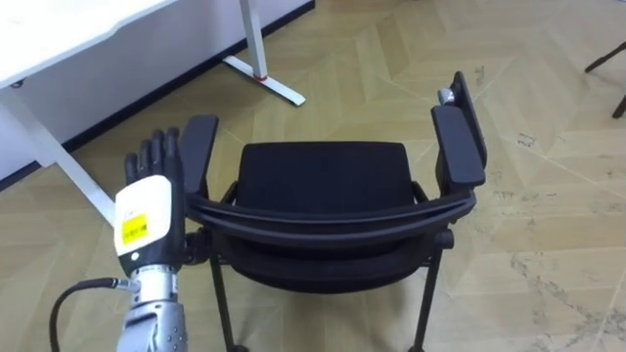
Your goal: Push chair
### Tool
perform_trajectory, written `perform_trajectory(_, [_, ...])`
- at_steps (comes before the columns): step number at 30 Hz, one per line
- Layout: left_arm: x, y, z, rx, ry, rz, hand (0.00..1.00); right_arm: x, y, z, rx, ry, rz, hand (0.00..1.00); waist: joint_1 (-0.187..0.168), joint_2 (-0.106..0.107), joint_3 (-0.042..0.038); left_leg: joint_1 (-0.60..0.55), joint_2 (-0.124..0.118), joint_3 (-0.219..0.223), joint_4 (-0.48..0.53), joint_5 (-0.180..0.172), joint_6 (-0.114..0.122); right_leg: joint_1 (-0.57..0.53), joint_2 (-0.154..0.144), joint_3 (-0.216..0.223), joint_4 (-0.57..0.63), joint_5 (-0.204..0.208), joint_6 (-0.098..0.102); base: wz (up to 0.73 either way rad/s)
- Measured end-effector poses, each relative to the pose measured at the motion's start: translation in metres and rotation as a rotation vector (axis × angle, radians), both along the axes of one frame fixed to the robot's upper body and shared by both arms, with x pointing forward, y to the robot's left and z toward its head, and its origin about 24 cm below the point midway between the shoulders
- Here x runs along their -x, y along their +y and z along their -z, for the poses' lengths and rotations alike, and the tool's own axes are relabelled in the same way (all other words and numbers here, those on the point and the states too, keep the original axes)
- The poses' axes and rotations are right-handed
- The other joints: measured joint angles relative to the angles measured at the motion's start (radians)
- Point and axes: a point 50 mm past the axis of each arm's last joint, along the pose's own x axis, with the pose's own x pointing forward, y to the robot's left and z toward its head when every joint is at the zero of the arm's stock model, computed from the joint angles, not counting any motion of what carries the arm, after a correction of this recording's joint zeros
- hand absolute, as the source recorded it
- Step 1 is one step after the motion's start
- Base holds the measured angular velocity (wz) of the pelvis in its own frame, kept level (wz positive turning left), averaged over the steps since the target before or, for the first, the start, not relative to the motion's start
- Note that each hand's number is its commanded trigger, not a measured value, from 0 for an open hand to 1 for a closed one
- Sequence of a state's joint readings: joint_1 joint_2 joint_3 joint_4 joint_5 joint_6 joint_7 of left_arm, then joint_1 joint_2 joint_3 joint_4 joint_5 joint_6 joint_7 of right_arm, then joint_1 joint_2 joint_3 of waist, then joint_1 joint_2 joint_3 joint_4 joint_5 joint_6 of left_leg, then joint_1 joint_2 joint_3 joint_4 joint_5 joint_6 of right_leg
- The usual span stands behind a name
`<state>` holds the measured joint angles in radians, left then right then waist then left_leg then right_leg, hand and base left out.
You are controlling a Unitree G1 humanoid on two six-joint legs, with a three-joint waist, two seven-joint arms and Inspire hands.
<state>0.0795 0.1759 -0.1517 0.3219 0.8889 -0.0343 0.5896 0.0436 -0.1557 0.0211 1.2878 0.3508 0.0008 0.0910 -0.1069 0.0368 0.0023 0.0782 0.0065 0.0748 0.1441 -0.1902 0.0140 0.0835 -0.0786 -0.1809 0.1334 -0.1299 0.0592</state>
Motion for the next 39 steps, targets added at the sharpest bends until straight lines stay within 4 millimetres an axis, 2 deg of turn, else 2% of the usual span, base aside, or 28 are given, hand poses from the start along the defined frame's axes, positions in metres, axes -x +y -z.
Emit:
perform_trajectory(5, [-0.002, -0.017, -0.006, -0.078, -0.005, 0.102, 0.00, -0.002, 0.000, 0.000, 0.001, -0.004, -0.011, 0.00, -0.001, 0.006, 0.0001, -0.002, 0.000, 0.003, -0.001, 0.000, 0.000, -0.003, 0.000, 0.002, 0.000, 0.000, 0.000, -0.02])
perform_trajectory(8, [-0.001, -0.025, -0.007, -0.114, -0.001, 0.166, 0.00, -0.003, 0.001, 0.000, 0.001, -0.007, -0.020, 0.00, -0.004, 0.013, -0.0042, -0.001, 0.000, 0.003, -0.001, 0.000, 0.000, -0.003, 0.000, 0.002, 0.000, 0.000, 0.000, 0.00])
perform_trajectory(13, [0.000, -0.030, -0.009, -0.168, 0.014, 0.242, 0.00, -0.005, 0.002, 0.000, 0.002, -0.012, -0.037, 0.00, -0.011, 0.013, -0.0042, 0.000, 0.000, 0.003, 0.000, 0.000, 0.000, -0.001, 0.000, 0.001, 0.000, 0.000, 0.000, 0.00])
perform_trajectory(19, [0.001, -0.028, -0.007, -0.226, 0.046, 0.279, 0.00, -0.007, 0.003, -0.001, -0.009, -0.019, -0.048, 0.00, -0.029, 0.009, -0.0013, 0.004, 0.001, 0.009, -0.001, 0.000, 0.000, -0.002, 0.000, 0.004, 0.000, 0.000, 0.000, -0.02])
perform_trajectory(25, [0.003, -0.036, -0.004, -0.243, 0.089, 0.330, 0.00, -0.008, 0.003, -0.001, -0.014, -0.025, -0.053, 0.00, -0.031, 0.006, 0.0009, 0.002, 0.001, 0.011, -0.001, 0.000, 0.000, -0.005, 0.001, 0.010, 0.000, 0.000, 0.000, -0.01])
perform_trajectory(34, [0.003, -0.034, -0.001, -0.247, 0.109, 0.321, 0.00, -0.009, 0.003, -0.001, -0.005, -0.022, -0.072, 0.00, -0.031, 0.009, -0.0001, 0.008, 0.004, 0.020, -0.002, 0.000, -0.001, -0.002, 0.004, 0.014, 0.001, 0.001, -0.001, -0.02])
perform_trajectory(35, [0.004, -0.033, 0.001, -0.246, 0.114, 0.316, 0.00, -0.010, 0.002, -0.001, 0.003, -0.019, -0.084, 0.00, -0.032, 0.008, 0.0017, 0.013, 0.004, 0.021, -0.004, 0.000, -0.001, 0.000, 0.004, 0.015, 0.001, 0.001, -0.001, -0.05])
perform_trajectory(36, [0.004, -0.033, 0.003, -0.246, 0.118, 0.313, 0.00, -0.009, 0.002, -0.001, 0.007, -0.018, -0.089, 0.00, -0.032, 0.008, 0.0017, 0.016, 0.004, 0.023, -0.007, 0.000, -0.001, 0.001, 0.005, 0.016, 0.001, 0.001, -0.001, -0.08])
perform_trajectory(38, [0.006, -0.030, 0.011, -0.245, 0.139, 0.306, 0.00, -0.010, 0.000, -0.002, 0.017, -0.017, -0.097, 0.00, -0.032, 0.016, -0.0039, 0.030, 0.005, 0.030, -0.012, -0.001, -0.001, 0.009, 0.006, 0.023, 0.001, 0.001, -0.001, -0.09])
perform_trajectory(39, [0.006, -0.030, 0.013, -0.244, 0.142, 0.305, 0.00, -0.009, 0.000, -0.002, 0.016, -0.016, -0.096, 0.00, -0.031, 0.018, -0.0027, 0.037, 0.006, 0.031, -0.014, -0.001, -0.001, 0.015, 0.007, 0.025, 0.001, 0.001, -0.001, -0.06])
